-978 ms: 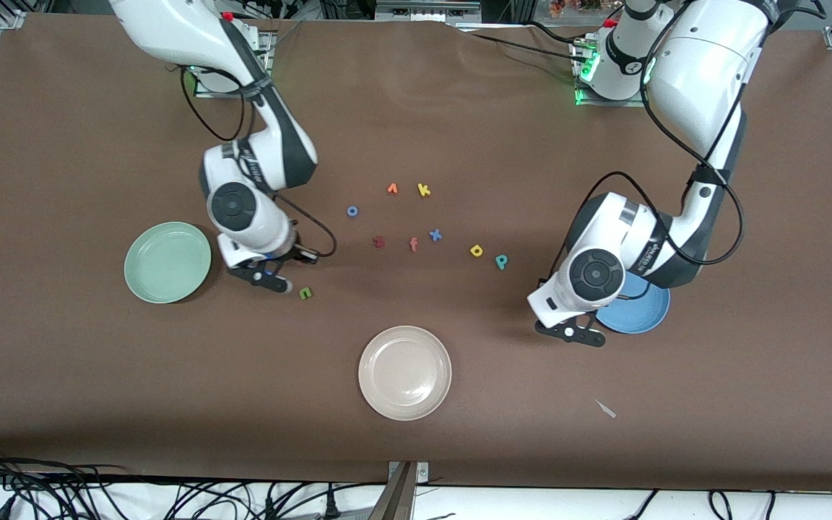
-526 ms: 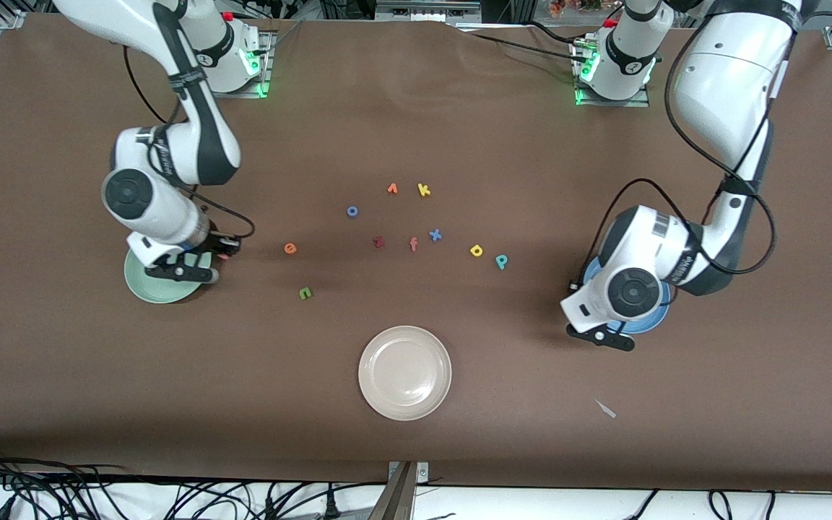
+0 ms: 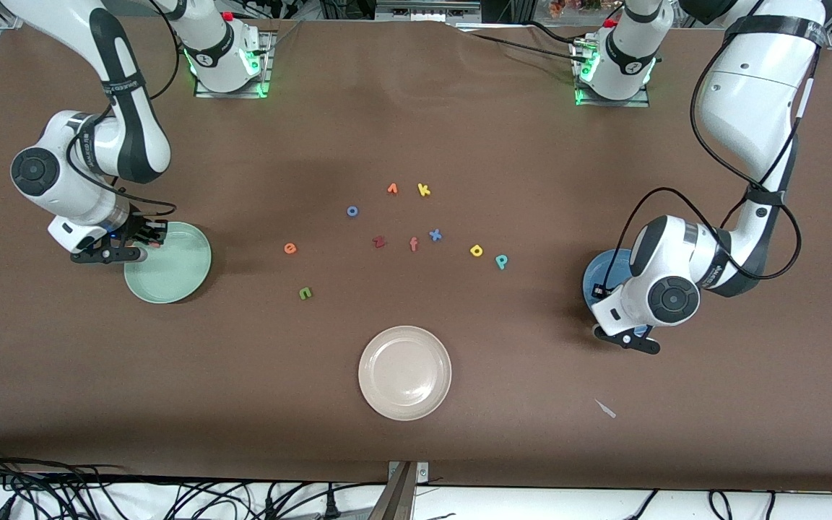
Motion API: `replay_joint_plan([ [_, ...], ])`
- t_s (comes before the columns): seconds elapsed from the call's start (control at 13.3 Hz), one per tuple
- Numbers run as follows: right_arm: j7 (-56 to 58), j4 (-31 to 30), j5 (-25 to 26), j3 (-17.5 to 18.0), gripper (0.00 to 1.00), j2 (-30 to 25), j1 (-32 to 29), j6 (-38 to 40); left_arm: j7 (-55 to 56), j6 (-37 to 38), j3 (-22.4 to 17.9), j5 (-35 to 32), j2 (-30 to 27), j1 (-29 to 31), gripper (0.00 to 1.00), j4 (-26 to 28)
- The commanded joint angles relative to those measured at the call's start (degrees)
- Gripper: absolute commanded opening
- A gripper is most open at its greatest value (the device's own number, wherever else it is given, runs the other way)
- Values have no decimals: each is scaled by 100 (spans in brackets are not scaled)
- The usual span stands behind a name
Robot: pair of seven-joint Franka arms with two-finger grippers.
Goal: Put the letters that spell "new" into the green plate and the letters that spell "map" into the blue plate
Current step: 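Place w on green plate while the left gripper places m on blue plate, then grasp orange e with the right gripper while the left gripper grasps teal d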
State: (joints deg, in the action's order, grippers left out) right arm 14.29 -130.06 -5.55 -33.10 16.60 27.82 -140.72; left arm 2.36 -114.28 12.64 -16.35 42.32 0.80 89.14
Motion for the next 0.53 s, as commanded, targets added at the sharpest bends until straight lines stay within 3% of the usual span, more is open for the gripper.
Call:
replay_joint_plan([
  [0.0,109,155,-52,76,100,150,21,-9,36,-15,81,-150,-101,-88,100,51],
  [0.23,-258,708,-156,391,100,36,74,1191,893,107,81,-79,-136,-588,100,16],
  [0.45,-724,833,-806,804,100,36,101,1302,2483,143,81,-79,-119,-1203,100,33],
])
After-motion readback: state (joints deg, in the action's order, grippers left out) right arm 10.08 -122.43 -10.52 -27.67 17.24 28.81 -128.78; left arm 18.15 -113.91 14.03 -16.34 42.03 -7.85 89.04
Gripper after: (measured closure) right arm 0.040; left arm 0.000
